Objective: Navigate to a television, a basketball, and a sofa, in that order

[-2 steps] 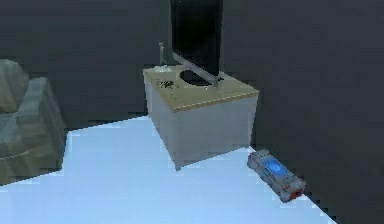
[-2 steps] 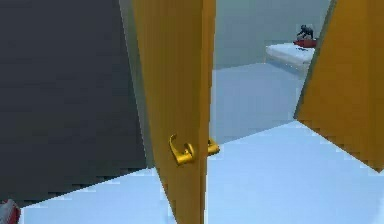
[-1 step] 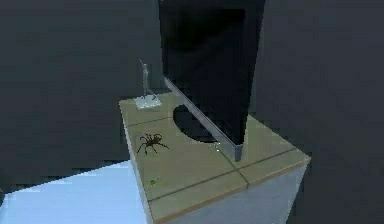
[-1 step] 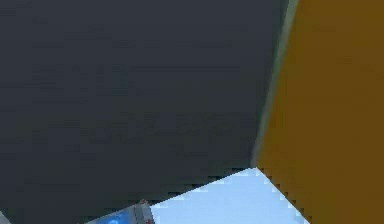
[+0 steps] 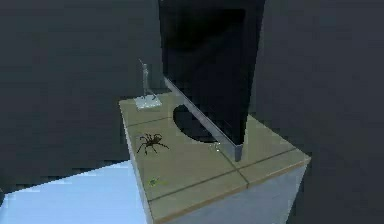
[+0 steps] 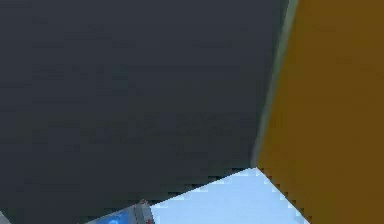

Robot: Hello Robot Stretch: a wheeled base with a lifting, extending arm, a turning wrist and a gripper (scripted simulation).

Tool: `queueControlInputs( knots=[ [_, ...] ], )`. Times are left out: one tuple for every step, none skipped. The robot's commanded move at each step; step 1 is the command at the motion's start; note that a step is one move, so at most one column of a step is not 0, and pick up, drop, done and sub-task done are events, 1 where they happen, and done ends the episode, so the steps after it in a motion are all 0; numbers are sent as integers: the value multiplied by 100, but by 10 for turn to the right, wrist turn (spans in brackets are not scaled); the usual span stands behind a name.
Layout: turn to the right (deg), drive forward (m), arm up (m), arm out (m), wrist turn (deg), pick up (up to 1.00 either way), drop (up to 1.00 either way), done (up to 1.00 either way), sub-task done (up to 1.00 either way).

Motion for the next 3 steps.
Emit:
queueControlInputs(
  knots=[
    [-450,0,0,0,0,0,0,0,0],
    [-450,0,0,0,0,0,0,0,0],
    [-450,0,0,0,0,0,0,0,0]
  ],
)
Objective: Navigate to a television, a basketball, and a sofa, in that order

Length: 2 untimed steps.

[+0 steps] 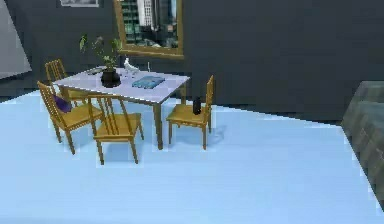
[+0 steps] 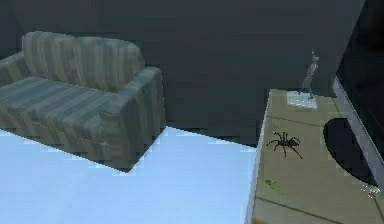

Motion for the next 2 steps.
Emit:
queueControlInputs(
  knots=[
    [-420,0,0,0,0,0,0,0,0],
    [0,100,0,0,0,0,0,0,0]
  ],
)
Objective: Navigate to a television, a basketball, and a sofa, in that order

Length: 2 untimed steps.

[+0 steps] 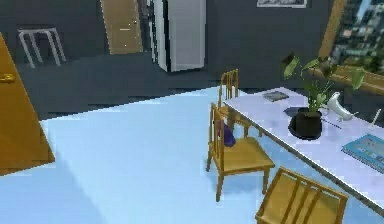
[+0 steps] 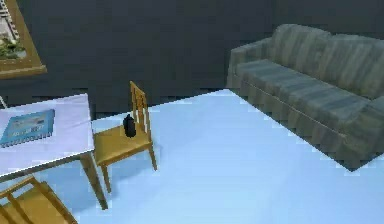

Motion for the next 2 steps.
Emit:
queueControlInputs(
  knots=[
    [-240,0,0,0,0,0,0,0,0],
    [-30,0,0,0,0,0,0,0,0]
  ],
)
